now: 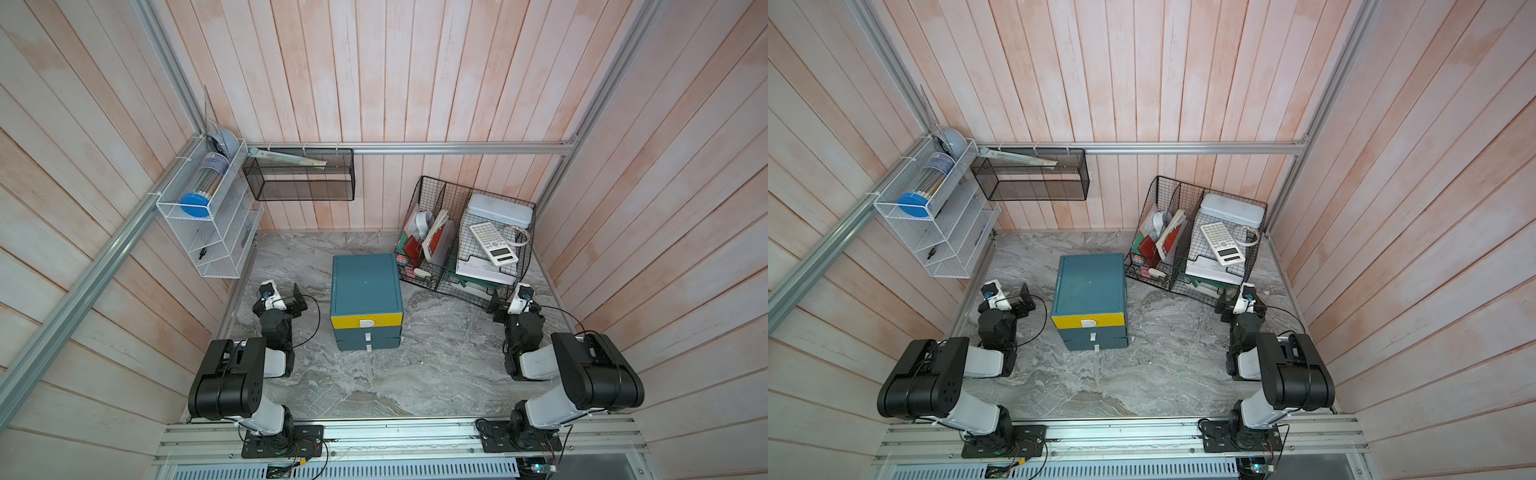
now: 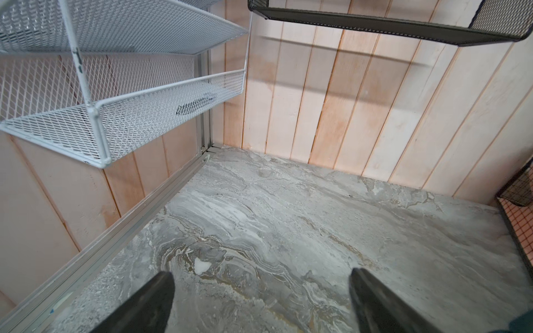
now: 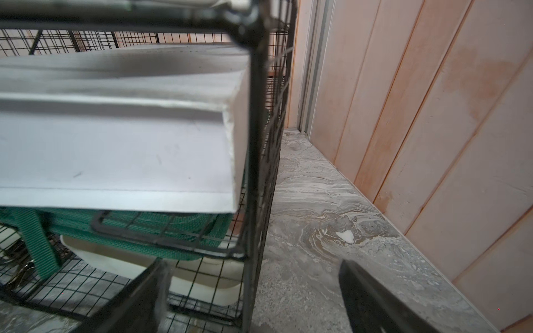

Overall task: Put the bluetooth earphones in the drawer according to color
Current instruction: Reset both arms

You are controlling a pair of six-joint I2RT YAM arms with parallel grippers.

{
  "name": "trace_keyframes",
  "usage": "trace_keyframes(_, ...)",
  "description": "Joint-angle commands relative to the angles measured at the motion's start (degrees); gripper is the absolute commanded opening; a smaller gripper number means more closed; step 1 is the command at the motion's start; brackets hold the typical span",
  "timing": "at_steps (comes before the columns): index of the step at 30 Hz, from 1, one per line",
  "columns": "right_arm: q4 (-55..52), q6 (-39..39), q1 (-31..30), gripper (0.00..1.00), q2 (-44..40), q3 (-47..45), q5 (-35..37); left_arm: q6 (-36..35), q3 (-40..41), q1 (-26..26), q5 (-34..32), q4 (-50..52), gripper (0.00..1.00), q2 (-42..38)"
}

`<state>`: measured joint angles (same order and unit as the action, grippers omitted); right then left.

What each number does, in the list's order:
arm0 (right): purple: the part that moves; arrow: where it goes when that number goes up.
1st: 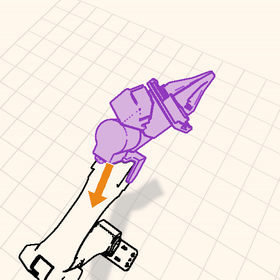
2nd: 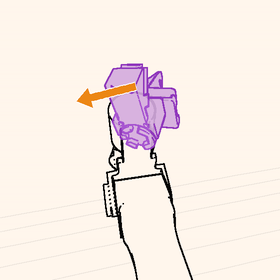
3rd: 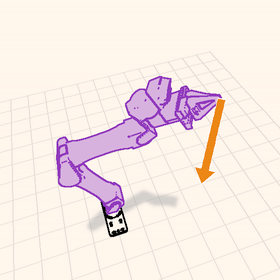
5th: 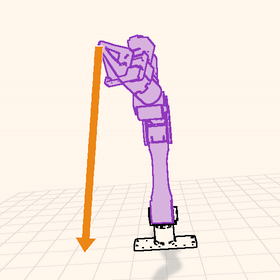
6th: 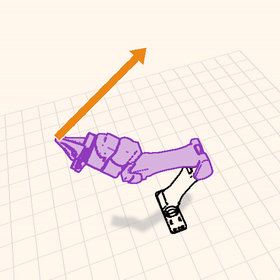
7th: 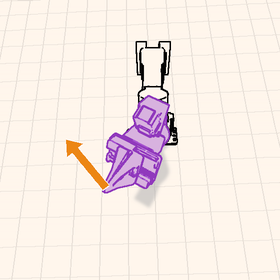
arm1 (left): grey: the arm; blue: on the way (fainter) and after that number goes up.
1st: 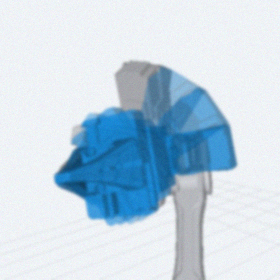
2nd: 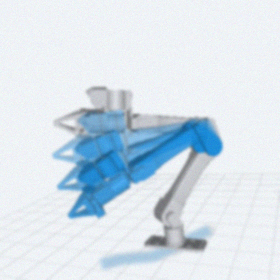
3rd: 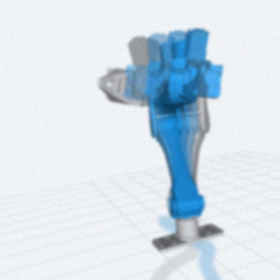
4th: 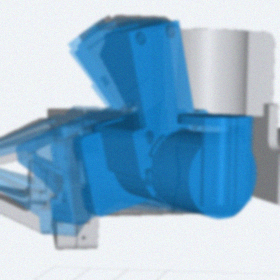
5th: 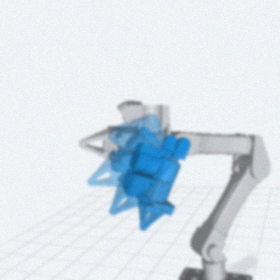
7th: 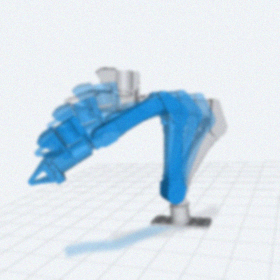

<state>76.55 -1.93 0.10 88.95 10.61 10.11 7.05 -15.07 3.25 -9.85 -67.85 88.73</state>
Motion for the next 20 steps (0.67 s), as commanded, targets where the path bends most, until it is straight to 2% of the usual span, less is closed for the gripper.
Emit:
trace_keyframes(1,1.04,-0.79,-0.01,0.98,0.6,1.03,1.1,-0.9,-0.27,-0.08,0.0,0.54,1.0,0.58)
trace_keyframes(20,1.0,-0.81,-0.01,0.98,0.54,1.08,1.09,-1.34,-0.48,-0.61,-0.5,1.06,1.0,0.59)
